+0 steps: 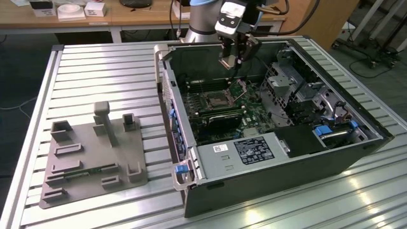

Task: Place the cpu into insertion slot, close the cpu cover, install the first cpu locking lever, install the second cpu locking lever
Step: 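Place the cpu into insertion slot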

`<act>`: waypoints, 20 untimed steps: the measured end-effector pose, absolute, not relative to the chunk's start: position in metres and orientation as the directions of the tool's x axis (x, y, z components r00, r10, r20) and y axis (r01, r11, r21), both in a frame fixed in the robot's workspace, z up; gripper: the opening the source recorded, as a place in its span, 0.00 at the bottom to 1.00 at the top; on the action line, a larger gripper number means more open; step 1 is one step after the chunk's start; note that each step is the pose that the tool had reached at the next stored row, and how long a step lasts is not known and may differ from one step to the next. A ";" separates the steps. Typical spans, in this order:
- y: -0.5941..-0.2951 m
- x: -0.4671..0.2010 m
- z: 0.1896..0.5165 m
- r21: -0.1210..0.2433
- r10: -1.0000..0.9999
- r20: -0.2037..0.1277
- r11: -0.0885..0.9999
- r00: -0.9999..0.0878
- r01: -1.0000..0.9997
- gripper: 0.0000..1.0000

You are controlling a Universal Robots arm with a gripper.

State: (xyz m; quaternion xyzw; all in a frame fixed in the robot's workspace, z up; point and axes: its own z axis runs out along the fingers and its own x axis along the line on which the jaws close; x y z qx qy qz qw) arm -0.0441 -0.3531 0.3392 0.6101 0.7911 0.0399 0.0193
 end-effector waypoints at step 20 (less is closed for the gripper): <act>-0.353 -0.044 0.339 0.087 0.979 0.018 0.201 -0.203 0.976 0.54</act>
